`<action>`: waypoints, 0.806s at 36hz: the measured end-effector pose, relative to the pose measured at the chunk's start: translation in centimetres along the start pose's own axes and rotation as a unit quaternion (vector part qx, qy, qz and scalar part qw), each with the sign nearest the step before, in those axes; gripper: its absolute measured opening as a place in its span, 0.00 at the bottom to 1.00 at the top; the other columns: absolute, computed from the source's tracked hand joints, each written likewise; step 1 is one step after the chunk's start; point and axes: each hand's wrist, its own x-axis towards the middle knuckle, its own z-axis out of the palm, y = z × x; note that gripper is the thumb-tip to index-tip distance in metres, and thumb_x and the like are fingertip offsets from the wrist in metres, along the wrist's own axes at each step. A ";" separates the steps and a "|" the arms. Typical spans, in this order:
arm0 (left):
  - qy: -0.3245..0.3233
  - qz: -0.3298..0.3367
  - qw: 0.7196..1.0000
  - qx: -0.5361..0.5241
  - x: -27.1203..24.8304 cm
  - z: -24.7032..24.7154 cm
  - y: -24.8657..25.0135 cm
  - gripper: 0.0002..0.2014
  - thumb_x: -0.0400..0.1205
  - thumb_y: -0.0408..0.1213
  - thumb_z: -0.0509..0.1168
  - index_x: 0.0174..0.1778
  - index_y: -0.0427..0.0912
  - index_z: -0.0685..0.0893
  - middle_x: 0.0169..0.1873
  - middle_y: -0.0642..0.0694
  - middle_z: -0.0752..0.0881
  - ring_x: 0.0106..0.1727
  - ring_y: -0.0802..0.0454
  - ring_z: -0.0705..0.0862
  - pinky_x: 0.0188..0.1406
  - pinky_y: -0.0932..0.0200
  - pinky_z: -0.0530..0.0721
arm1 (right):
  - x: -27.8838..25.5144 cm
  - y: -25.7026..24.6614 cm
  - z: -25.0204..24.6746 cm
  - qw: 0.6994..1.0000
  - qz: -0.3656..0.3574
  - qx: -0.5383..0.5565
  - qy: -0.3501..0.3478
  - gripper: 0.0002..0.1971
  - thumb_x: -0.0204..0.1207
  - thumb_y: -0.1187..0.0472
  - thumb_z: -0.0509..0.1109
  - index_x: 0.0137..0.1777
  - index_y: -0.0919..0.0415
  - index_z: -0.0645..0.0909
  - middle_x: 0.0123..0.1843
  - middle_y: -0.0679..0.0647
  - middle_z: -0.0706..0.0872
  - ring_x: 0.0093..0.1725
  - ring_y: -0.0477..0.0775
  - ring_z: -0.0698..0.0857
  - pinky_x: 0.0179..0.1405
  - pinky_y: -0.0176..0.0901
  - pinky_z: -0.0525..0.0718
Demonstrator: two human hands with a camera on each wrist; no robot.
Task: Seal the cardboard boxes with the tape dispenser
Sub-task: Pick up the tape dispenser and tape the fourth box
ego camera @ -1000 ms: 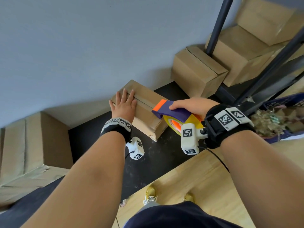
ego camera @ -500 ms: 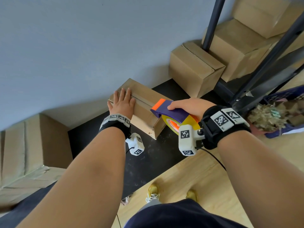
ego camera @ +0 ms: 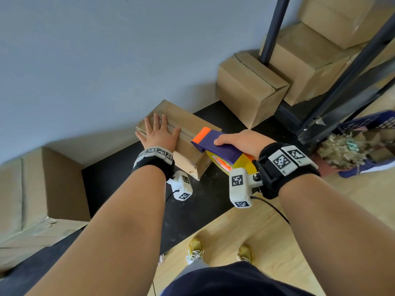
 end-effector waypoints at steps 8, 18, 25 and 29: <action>0.053 0.030 0.998 0.022 -1.0 -0.1 1.6 0.29 0.87 0.52 0.43 0.85 0.53 0.47 0.85 0.48 0.42 0.84 0.47 0.38 0.77 0.29 0.33 | 0.1 0.3 -0.2 1.000 -0.016 -0.024 -0.002 0.25 0.70 0.35 0.73 0.50 0.58 0.81 0.48 0.57 0.89 0.48 0.56 0.89 0.56 0.48 0.84; 0.002 0.127 0.992 0.012 -1.3 0.8 3.4 0.24 0.89 0.51 0.38 0.83 0.64 0.47 0.85 0.53 0.44 0.84 0.51 0.38 0.81 0.37 0.36 | 0.4 2.6 0.0 0.999 -0.027 -0.016 -0.039 0.34 0.68 0.29 0.72 0.56 0.60 0.81 0.50 0.57 0.90 0.49 0.55 0.90 0.60 0.49 0.84; -0.001 0.122 0.992 0.017 -1.1 0.7 3.5 0.24 0.89 0.52 0.37 0.83 0.64 0.47 0.85 0.54 0.45 0.84 0.51 0.39 0.81 0.37 0.37 | 0.2 4.1 -1.5 0.999 -0.018 0.008 -0.045 0.33 0.64 0.31 0.75 0.55 0.58 0.84 0.48 0.55 0.92 0.48 0.55 0.91 0.61 0.51 0.85; -0.006 0.122 0.992 0.026 -1.1 0.7 3.7 0.25 0.88 0.54 0.35 0.83 0.64 0.45 0.84 0.54 0.43 0.84 0.51 0.38 0.81 0.38 0.36 | -0.8 6.7 -3.1 0.997 0.006 0.007 -0.077 0.30 0.65 0.32 0.76 0.55 0.56 0.86 0.47 0.54 0.93 0.49 0.55 0.91 0.62 0.51 0.83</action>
